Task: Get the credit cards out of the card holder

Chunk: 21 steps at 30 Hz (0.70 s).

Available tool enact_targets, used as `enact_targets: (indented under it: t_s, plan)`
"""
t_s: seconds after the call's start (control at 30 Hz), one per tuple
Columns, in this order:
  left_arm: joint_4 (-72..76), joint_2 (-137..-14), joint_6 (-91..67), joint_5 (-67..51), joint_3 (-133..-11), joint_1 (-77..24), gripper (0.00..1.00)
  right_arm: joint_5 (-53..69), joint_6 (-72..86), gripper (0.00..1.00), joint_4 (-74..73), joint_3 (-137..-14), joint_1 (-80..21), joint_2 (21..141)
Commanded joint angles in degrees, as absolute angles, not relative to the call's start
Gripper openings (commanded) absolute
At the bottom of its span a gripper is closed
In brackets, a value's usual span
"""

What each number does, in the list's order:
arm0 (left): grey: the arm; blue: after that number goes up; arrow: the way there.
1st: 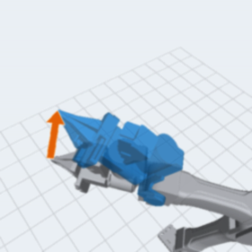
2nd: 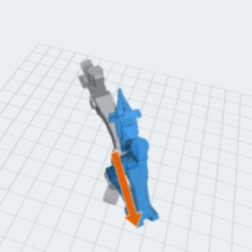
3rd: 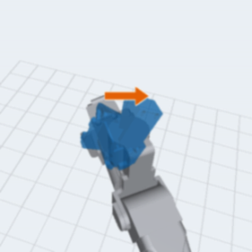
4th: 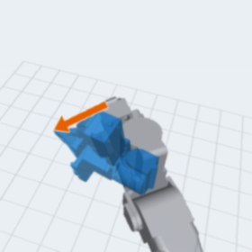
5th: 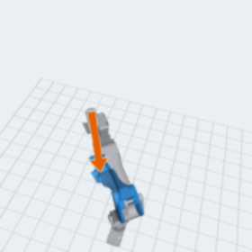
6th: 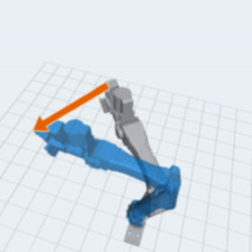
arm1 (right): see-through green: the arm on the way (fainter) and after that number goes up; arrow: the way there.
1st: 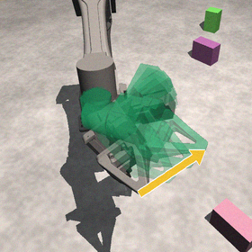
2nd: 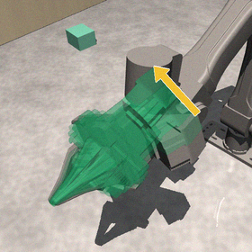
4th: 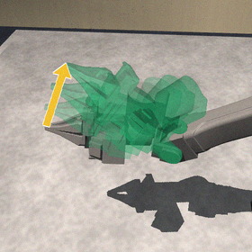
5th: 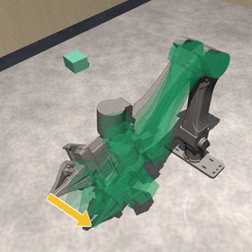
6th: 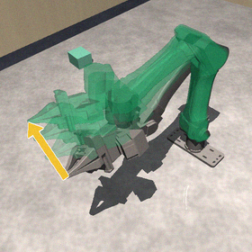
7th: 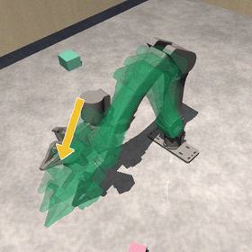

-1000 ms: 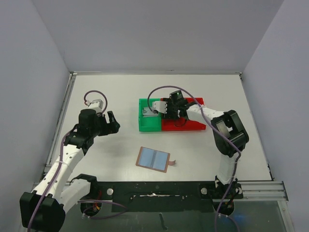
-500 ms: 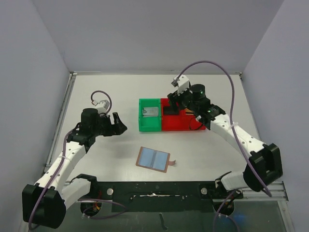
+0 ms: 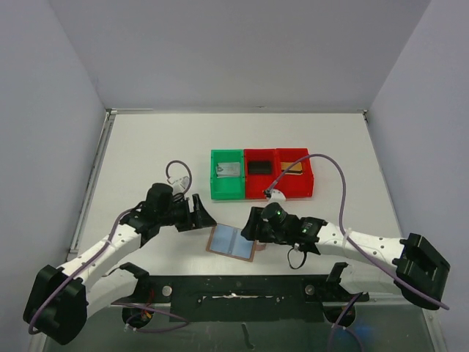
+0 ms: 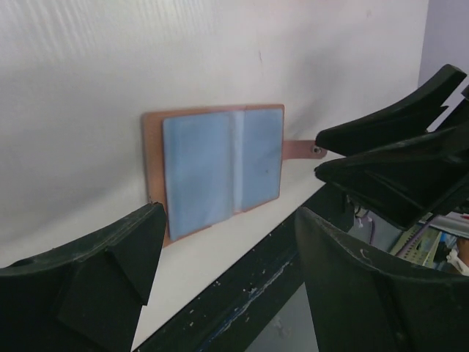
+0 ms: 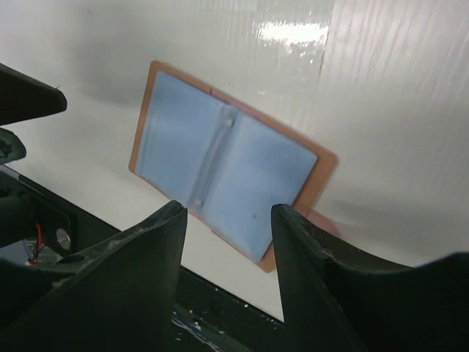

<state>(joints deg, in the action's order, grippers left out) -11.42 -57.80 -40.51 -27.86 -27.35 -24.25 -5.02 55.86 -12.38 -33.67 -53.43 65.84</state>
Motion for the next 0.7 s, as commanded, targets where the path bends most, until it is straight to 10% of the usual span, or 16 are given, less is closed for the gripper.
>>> enact_targets:
  t_s: [0.0, 0.67]
  plan:
    - [-8.5, -58.6, -44.6, -23.2, -27.0, -29.6, 0.69, -14.5, 70.9, 0.50, -9.9, -33.4, -59.7, 67.0]
    - [-6.2, -68.5, -43.8, -19.8, -29.5, -35.5, 0.58, -15.6, 80.0, 0.45, -10.4, -30.4, -63.3, 72.4]
